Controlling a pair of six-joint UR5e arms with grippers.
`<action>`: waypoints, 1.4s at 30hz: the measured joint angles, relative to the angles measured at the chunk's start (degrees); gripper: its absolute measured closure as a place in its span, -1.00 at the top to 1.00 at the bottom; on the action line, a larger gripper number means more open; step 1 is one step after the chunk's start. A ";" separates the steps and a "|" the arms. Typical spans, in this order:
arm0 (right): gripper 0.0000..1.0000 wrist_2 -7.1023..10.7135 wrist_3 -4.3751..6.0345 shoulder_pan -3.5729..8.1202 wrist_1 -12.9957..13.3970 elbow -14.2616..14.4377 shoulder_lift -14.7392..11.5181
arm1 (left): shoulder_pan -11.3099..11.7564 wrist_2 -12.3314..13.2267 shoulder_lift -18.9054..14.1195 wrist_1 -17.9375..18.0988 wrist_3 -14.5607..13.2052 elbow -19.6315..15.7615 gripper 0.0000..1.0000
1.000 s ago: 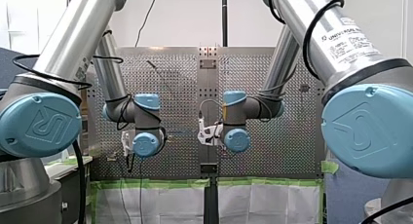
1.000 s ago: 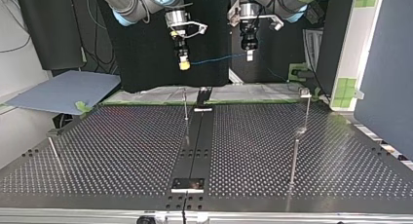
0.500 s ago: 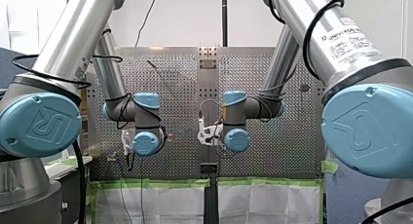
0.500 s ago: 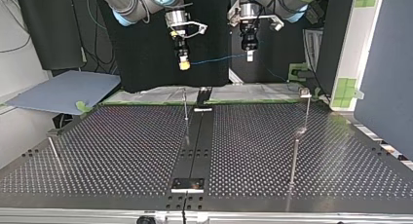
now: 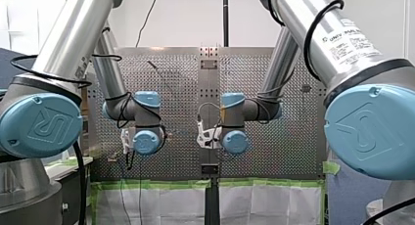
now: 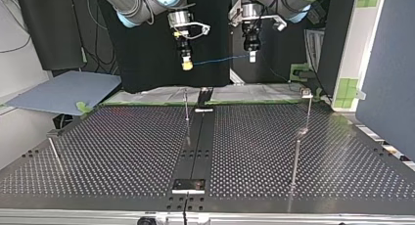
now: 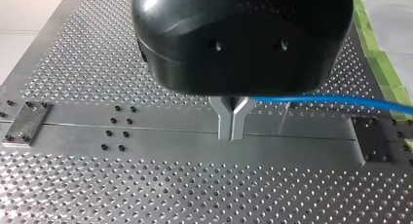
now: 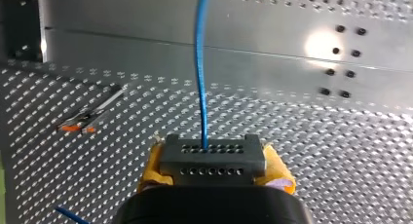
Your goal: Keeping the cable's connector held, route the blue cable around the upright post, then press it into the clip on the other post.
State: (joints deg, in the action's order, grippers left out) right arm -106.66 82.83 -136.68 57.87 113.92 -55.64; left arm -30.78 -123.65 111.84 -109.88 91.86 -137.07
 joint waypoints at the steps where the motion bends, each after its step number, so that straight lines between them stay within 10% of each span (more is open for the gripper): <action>1: -1.00 -0.59 -0.42 -0.09 -0.56 -0.59 0.59 | 0.03 -0.02 -0.41 -0.39 -0.16 0.00 -1.00; 13: -1.00 -2.14 -1.15 -0.22 -5.35 -3.45 6.88 | 0.08 -0.05 -5.01 -7.30 -0.55 -0.02 -1.00; 24: -1.00 -2.22 -0.98 -0.09 -6.24 -3.44 7.18 | 0.11 -0.05 -5.39 -11.20 -0.24 0.05 -1.00; 42: -1.00 2.80 4.51 0.73 -10.52 -5.97 -1.16 | 1.61 0.34 -13.72 -15.27 4.79 0.35 -1.00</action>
State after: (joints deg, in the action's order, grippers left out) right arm -103.86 87.34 -135.95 47.35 107.95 -56.80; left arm -29.17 -123.31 98.12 -125.15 96.65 -136.72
